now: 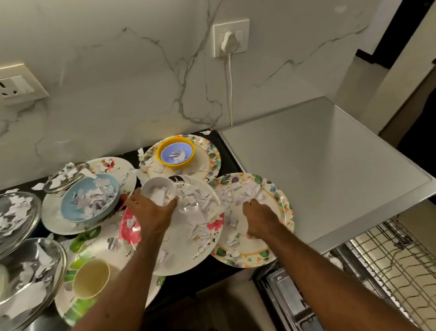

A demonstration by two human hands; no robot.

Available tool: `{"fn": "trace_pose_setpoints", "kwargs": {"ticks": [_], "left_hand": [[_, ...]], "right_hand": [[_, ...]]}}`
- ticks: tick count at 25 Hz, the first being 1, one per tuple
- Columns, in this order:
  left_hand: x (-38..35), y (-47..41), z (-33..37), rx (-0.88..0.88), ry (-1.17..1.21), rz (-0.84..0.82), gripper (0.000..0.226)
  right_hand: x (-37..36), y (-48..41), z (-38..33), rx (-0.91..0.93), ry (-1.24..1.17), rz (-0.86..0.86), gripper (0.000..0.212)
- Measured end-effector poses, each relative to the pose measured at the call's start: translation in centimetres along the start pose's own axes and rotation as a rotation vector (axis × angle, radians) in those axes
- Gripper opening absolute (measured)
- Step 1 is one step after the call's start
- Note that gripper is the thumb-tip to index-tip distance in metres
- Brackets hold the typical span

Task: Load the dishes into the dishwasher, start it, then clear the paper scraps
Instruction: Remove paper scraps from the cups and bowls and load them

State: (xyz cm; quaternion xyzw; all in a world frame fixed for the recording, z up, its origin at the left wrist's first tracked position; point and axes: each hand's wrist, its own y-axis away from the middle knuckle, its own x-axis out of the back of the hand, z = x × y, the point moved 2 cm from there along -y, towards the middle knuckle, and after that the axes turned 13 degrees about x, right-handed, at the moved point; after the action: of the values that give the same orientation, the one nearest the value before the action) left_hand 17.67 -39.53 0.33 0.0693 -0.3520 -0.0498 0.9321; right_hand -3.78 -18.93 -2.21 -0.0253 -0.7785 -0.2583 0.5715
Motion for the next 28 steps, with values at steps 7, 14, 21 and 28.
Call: {"fn": "trace_pose_setpoints", "kwargs": {"ticks": [7, 14, 21, 28], "left_hand": [[-0.2, 5.9, -0.8, -0.396, 0.031, -0.301, 0.110], [-1.2, 7.7, 1.1, -0.607, -0.112, -0.450, 0.111], [0.2, 6.0, 0.8, -0.667, -0.310, -0.397, 0.114], [1.1, 4.5, 1.7, -0.788, -0.483, -0.319, 0.112]], "right_hand": [[3.6, 2.3, -4.1, 0.251, -0.553, 0.681, 0.020], [2.9, -0.5, -11.2, 0.450, -0.423, 0.338, 0.066], [2.4, 0.2, -12.1, 0.583, -0.143, 0.289, 0.052], [2.8, 0.2, -11.5, 0.665, 0.062, 0.320, 0.046]]}}
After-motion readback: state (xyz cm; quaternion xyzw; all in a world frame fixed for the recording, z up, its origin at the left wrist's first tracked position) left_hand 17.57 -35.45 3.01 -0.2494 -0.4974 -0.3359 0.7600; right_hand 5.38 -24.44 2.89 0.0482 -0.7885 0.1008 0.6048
